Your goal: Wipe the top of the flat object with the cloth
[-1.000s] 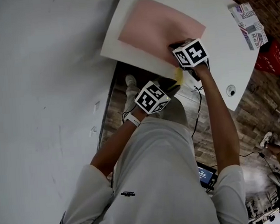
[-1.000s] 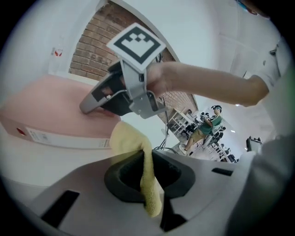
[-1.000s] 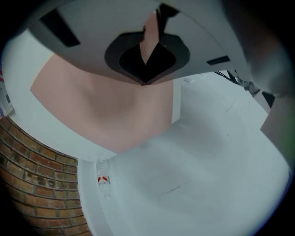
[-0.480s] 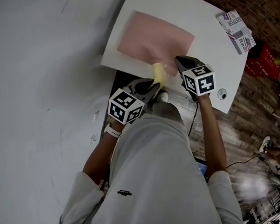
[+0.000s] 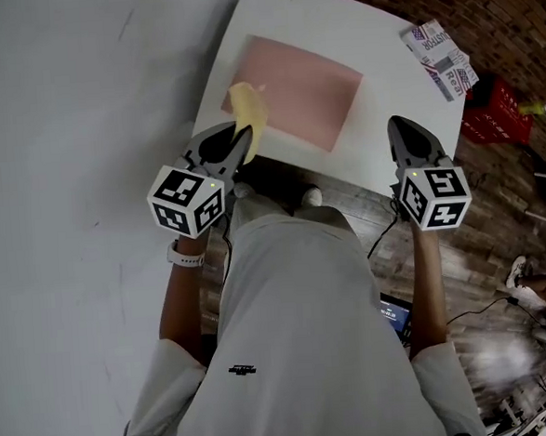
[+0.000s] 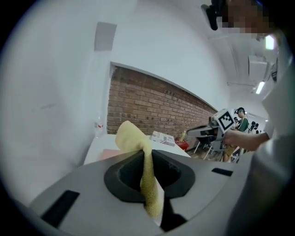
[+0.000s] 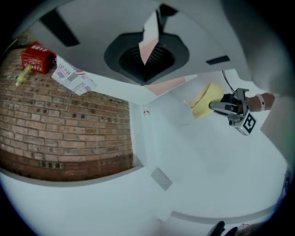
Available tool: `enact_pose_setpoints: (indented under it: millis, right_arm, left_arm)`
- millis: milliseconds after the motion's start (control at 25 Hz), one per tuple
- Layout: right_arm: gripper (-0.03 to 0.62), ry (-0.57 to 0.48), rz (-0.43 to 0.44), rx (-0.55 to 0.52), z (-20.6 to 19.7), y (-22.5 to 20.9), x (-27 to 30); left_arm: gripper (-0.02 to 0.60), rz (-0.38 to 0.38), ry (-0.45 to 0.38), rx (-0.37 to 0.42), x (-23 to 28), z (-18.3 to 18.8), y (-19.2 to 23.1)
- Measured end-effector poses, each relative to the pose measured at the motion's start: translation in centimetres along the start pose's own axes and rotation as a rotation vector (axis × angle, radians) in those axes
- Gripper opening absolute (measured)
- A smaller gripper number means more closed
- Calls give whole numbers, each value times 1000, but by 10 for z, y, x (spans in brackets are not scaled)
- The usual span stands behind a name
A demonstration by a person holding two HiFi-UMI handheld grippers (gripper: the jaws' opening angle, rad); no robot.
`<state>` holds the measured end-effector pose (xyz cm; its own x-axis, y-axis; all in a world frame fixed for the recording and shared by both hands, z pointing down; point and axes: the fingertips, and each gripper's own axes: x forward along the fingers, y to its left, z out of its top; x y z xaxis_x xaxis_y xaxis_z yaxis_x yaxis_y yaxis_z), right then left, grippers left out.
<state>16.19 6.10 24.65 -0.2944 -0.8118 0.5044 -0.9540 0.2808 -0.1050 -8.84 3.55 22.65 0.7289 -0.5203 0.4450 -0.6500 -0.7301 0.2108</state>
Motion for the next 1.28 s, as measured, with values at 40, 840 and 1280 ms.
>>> enact_pose_setpoints:
  millis: [40, 840, 1280]
  right_arm:
    - [-5, -17, -19, -12, 5, -4, -15]
    - [3, -492, -352, 0, 41, -11, -180]
    - [0, -340, -246, -29, 26, 17, -150]
  left_arm:
    - [57, 10, -21, -6, -7, 9, 5]
    - [57, 88, -341, -42, -66, 51, -43]
    - [57, 52, -337, 6, -65, 59, -69]
